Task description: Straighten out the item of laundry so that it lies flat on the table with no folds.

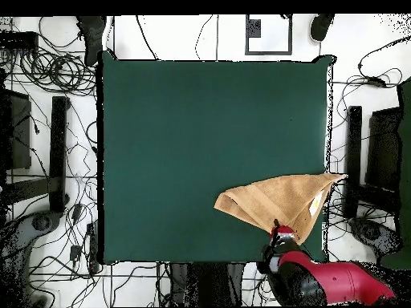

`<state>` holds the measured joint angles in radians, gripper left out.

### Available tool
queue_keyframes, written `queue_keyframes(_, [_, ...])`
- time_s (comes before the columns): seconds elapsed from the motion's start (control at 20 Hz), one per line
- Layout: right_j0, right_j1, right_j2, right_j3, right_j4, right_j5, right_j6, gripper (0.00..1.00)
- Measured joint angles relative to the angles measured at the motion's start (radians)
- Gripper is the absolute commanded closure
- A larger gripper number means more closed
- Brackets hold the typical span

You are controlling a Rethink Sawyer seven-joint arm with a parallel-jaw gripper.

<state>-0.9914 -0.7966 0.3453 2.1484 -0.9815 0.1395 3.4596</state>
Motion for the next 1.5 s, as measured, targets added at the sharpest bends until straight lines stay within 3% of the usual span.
queue_keyframes(0.75, [0.001,0.000,0.023,0.000,-0.001,0.008,0.000,0.00])
queue_keyframes(1.5, [-0.100,0.077,0.078,-0.057,-0.002,0.016,-0.008,0.00])
